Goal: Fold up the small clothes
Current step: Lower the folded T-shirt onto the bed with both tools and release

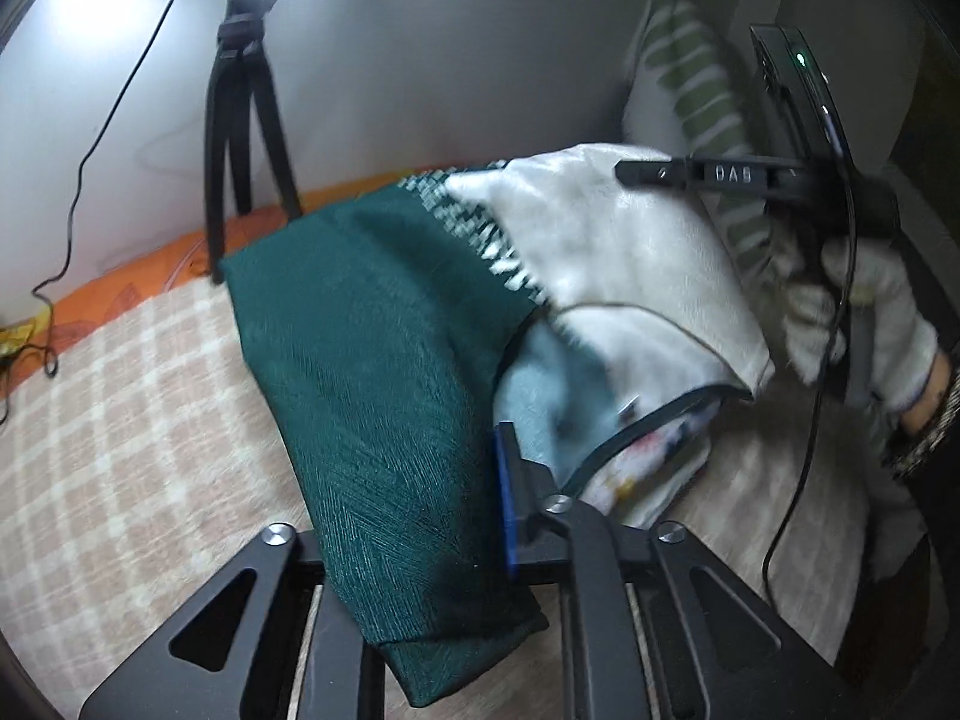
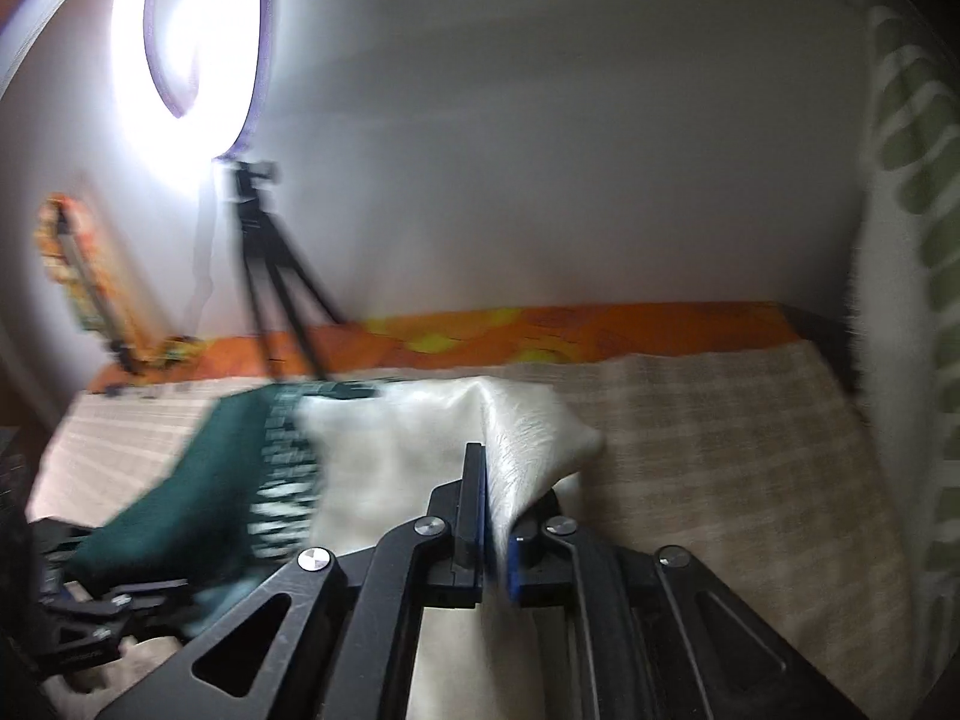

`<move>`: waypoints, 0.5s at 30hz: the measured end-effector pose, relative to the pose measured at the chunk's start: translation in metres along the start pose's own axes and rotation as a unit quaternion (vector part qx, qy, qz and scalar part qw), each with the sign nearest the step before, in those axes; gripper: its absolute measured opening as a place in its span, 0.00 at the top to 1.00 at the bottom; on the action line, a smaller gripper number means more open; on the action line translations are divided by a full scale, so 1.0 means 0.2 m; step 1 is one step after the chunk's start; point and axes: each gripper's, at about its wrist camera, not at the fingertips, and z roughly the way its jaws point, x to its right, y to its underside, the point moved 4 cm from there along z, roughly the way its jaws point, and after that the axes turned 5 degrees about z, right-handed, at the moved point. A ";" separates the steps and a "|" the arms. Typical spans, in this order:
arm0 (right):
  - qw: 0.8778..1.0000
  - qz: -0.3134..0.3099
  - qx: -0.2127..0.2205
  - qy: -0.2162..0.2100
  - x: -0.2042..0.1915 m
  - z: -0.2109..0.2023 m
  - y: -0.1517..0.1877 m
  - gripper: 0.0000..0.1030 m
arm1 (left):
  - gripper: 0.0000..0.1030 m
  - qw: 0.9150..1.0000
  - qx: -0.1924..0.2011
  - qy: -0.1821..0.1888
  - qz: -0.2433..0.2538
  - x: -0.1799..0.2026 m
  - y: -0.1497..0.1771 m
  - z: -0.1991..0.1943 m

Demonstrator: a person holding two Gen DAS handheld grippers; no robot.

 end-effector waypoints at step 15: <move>0.998 0.001 0.035 0.058 -0.10 -0.15 0.03 0.12 | 0.21 0.996 0.050 -0.065 -0.016 -0.07 0.05 -0.27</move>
